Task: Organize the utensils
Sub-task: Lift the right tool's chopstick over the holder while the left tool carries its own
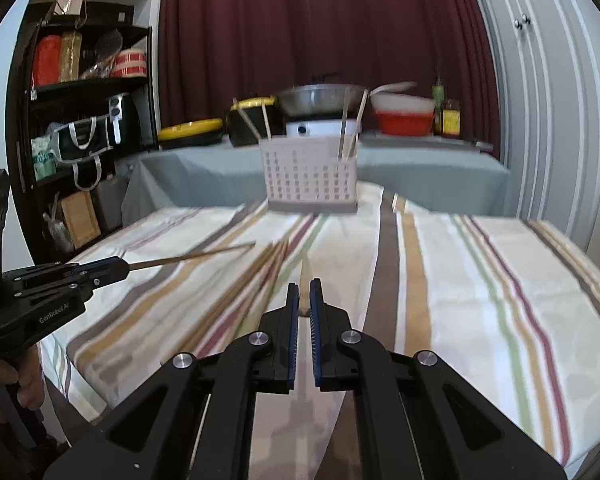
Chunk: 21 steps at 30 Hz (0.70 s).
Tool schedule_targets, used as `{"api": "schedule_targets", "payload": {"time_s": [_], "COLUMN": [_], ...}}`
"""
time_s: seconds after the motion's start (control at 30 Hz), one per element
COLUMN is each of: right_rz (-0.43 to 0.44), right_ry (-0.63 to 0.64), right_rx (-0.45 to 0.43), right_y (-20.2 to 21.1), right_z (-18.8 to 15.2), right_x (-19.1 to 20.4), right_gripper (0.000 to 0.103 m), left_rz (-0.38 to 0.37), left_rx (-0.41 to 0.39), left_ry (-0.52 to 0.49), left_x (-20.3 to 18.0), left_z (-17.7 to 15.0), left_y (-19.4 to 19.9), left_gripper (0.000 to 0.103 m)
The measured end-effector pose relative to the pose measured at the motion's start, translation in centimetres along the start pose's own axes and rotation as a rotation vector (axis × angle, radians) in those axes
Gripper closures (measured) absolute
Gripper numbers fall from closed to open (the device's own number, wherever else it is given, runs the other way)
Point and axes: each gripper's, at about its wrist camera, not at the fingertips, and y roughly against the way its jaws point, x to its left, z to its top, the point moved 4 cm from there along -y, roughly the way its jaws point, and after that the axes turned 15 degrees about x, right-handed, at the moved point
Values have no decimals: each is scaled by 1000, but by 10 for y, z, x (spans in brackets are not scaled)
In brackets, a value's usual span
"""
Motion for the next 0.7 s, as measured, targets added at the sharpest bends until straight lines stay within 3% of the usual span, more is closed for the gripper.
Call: {"api": "schedule_targets", "payload": {"time_s": [0.33, 0.7], "right_rz": [-21, -27], "right_ry": [3, 5], "right_rx": [-107, -135], "right_y": [39, 43], "right_z": [41, 72], "right_x": [-3, -7], "right_gripper": [97, 97], "left_rz": [13, 20], "left_rx": [-119, -137], "left_ry": [40, 67], "left_x": [17, 36], "left_z": [37, 67], "left_y": [51, 73], "left_gripper": [97, 97]}}
